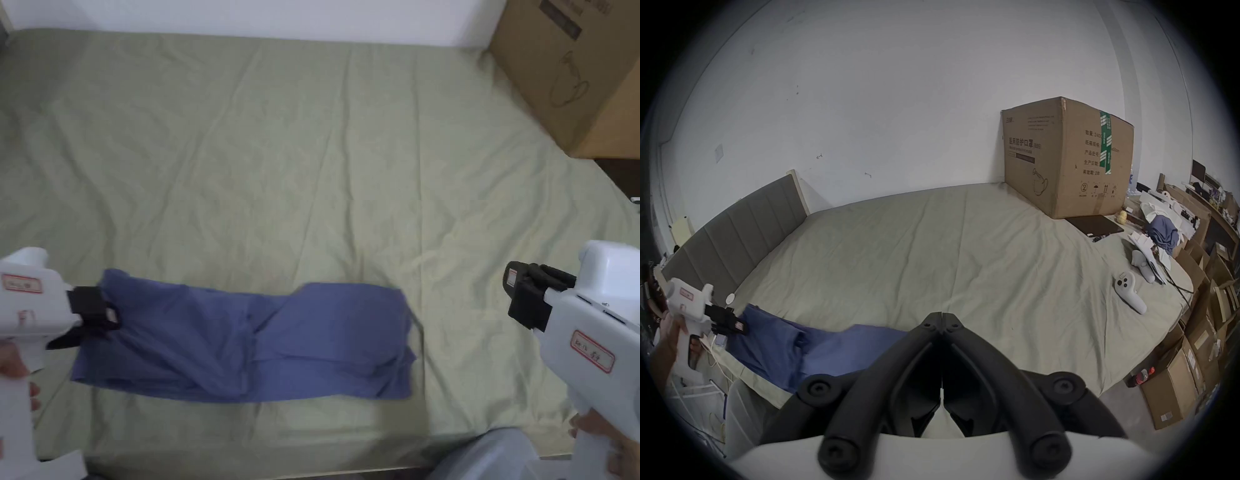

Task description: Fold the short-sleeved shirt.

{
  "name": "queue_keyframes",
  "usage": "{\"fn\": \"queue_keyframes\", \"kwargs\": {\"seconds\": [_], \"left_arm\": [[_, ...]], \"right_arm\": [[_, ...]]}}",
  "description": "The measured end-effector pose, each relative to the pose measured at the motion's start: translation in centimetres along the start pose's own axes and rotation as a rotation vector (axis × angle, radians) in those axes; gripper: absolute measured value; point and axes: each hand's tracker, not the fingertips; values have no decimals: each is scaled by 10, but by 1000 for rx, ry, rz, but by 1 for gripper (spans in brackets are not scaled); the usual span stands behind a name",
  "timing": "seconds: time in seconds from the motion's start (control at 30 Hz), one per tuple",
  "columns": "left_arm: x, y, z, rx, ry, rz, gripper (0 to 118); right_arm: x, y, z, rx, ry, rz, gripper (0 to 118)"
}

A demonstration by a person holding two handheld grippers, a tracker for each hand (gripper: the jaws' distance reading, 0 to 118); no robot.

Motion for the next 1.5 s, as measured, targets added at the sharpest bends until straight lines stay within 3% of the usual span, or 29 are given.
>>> {"fn": "queue_keyframes", "kwargs": {"seconds": [0.07, 0.13, 0.3, 0.47, 0.6, 0.67, 0.77, 0.83, 0.93, 1.03, 1.1, 1.13, 1.33, 1.5], "left_arm": [[-11, 7, 20, 59, 106, 5, 8], [-10, 8, 40, 113, 121, 44, 8], [48, -7, 59, 154, 19, -110, 8], [115, -28, 36, 91, -141, -210, 8], [167, -46, -5, 16, -113, -334, 9], [187, -56, -29, -27, -123, -374, 21], [210, -71, -62, -154, -199, -386, 63], [218, -75, -74, -235, -255, -380, 64], [217, -72, -69, -179, -296, -347, 64], [209, -61, -61, -57, -274, -343, 57], [203, -62, -64, 41, -215, -358, 15], [202, -66, -68, 68, -189, -364, 2], [194, -120, -130, -62, -102, -448, 1], [201, -146, -146, 22, -52, -584, 0]], "right_arm": [[-3, -1, -3, -3, 10, 5, 0], [-6, -2, -5, -6, 17, 3, 0], [-12, -4, -8, -13, 36, 4, 0], [-8, -5, 2, 2, 35, -6, 0], [2, -6, 14, 14, 7, -18, 0], [8, -7, 20, 19, -10, -30, 0], [17, -8, 27, 20, -37, -44, 0], [23, -9, 33, 22, -49, -54, 0], [30, -10, 39, 27, -77, -59, 0], [36, -12, 42, 29, -87, -80, 0], [36, -12, 41, 29, -86, -89, 0], [36, -13, 41, 29, -86, -89, 0], [25, -13, 34, 19, -65, -80, 0], [13, -11, 32, 7, -47, -48, 0]]}}
